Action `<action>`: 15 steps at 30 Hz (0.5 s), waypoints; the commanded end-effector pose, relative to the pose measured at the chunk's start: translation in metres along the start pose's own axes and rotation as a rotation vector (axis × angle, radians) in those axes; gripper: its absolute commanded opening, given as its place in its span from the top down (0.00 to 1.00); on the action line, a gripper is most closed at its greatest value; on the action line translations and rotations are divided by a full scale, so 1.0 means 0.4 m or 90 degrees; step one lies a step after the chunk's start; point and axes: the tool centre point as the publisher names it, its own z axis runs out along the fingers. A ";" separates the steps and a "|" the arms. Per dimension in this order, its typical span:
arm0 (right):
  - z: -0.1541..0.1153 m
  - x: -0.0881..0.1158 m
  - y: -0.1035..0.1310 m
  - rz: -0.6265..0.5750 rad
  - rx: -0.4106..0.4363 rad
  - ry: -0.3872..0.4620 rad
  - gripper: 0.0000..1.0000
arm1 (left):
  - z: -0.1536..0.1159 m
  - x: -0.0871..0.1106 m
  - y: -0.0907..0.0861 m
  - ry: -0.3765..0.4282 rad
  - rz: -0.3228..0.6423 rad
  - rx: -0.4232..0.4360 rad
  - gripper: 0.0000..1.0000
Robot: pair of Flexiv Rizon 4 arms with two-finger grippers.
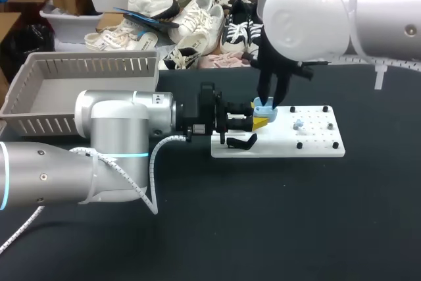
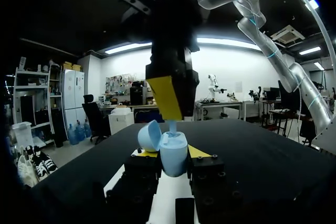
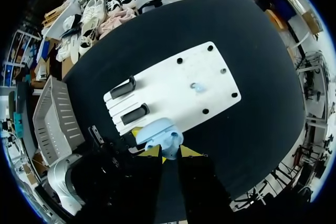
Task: Pick up each earbud case from the left stands, insert the matching earbuds, close the lid, and place the case in the box.
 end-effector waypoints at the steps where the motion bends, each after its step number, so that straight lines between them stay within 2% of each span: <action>1: 0.003 0.007 0.001 -0.001 0.000 -0.001 1.00 | 0.000 0.002 0.000 -0.002 0.001 -0.001 1.00; 15: 0.006 0.009 0.007 -0.003 0.004 0.003 1.00 | 0.000 0.002 0.000 -0.002 0.001 -0.001 1.00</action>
